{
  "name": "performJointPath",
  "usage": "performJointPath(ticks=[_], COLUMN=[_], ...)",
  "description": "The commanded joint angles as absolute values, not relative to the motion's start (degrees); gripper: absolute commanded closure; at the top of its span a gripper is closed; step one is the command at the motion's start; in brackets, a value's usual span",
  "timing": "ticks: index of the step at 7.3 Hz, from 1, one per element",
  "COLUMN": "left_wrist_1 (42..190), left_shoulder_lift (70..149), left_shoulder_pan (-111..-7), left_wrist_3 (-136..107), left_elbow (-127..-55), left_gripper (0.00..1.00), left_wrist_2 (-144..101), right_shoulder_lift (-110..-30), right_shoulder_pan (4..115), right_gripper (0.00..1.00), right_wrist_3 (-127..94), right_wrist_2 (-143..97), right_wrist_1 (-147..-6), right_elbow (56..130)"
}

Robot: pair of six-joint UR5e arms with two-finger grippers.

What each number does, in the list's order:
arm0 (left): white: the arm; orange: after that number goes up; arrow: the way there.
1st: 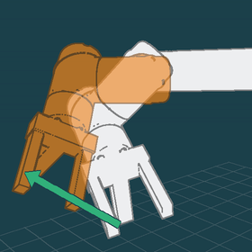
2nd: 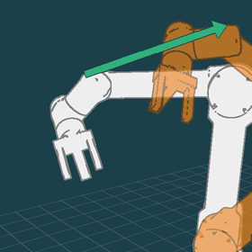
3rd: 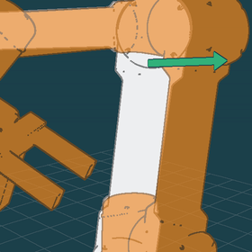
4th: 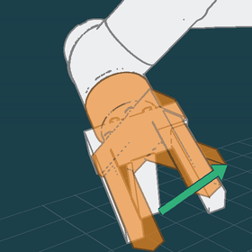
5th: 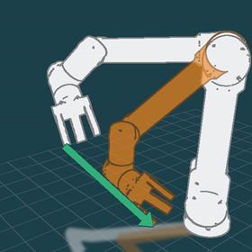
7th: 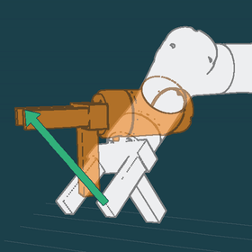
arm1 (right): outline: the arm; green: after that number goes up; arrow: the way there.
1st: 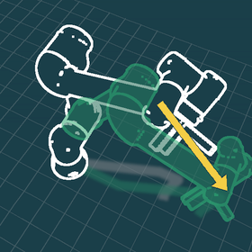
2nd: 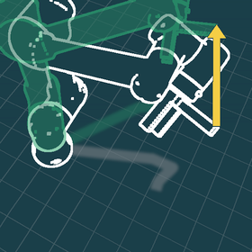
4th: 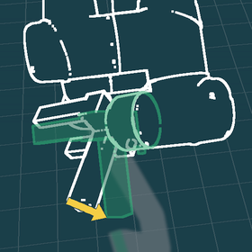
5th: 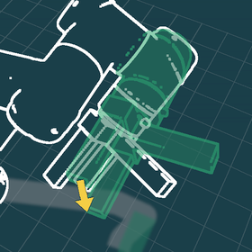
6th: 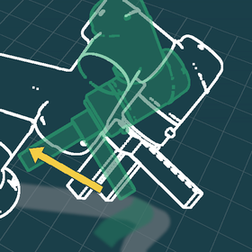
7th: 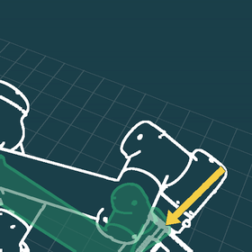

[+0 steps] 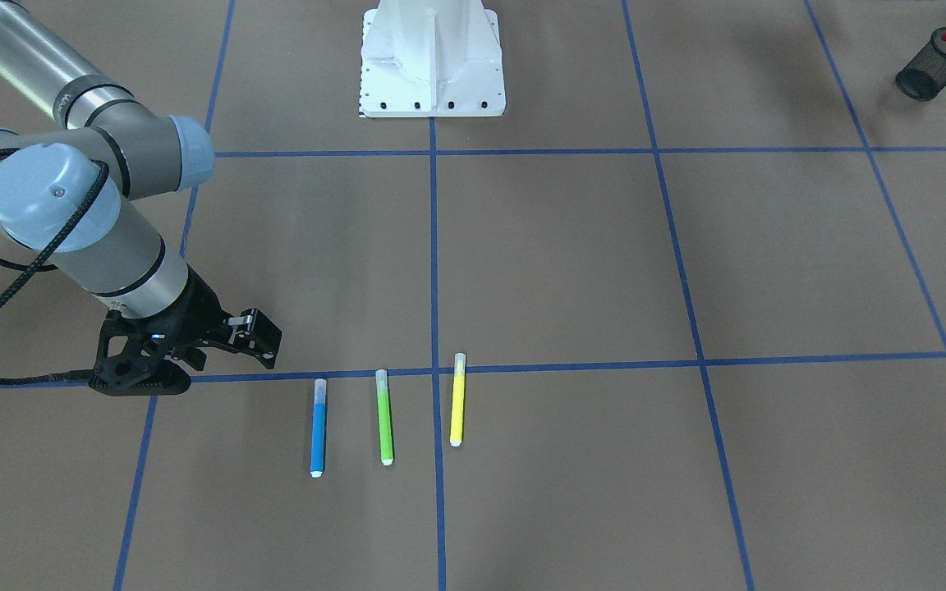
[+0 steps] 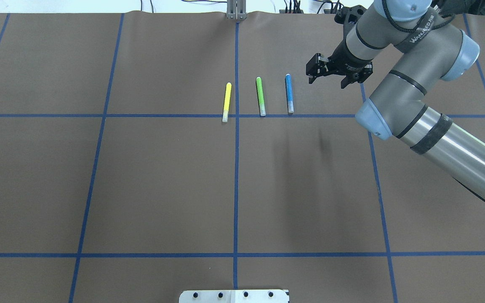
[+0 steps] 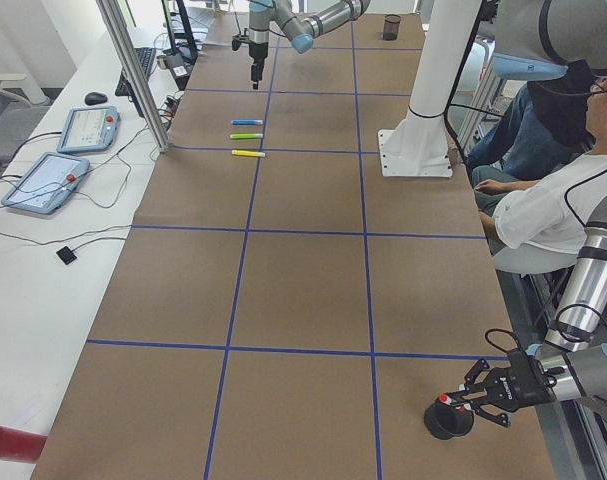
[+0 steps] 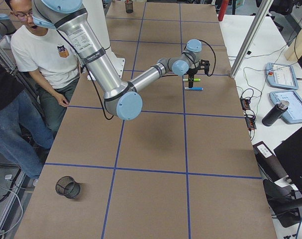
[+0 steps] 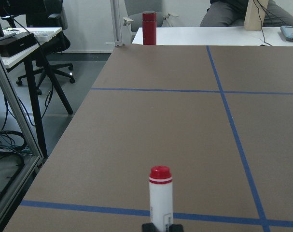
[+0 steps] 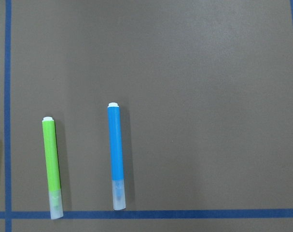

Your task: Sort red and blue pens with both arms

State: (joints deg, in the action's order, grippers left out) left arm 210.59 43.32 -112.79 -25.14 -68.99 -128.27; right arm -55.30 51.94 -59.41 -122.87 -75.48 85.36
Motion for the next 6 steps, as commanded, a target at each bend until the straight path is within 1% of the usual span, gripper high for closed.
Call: performJointPath(ticks=[1, 2, 4, 5, 6], left_wrist_1=[210.15, 210.06, 210.06, 205.62, 196.35], left_shoulder_lift=[45.25, 46.39, 46.58, 48.76, 51.91], left_shoulder_pan=[-113.03, -113.03, -113.12, -113.12, -113.12], left_wrist_3=[-24.87, -24.79, -24.70, -24.78, -25.31], left_elbow=[-68.38, -67.16, -66.71, -68.01, -73.60], left_gripper=[0.79, 0.01, 0.00, 0.00, 0.00], left_wrist_2=[-129.80, -130.34, -133.56, -137.25, -140.68], right_shoulder_lift=[-55.28, -55.28, -55.28, -54.67, -53.19], right_shoulder_pan=[51.94, 51.94, 51.94, 51.94, 51.94], right_gripper=[0.05, 0.05, 0.05, 0.05, 0.05], right_wrist_3=[-59.41, -59.41, -59.41, -59.41, -59.41], right_wrist_2=[-122.78, -122.87, -122.78, -122.78, -122.78], right_wrist_1=[-75.41, -75.41, -75.41, -75.41, -75.41], right_elbow=[85.17, 85.17, 85.17, 84.30, 82.72])
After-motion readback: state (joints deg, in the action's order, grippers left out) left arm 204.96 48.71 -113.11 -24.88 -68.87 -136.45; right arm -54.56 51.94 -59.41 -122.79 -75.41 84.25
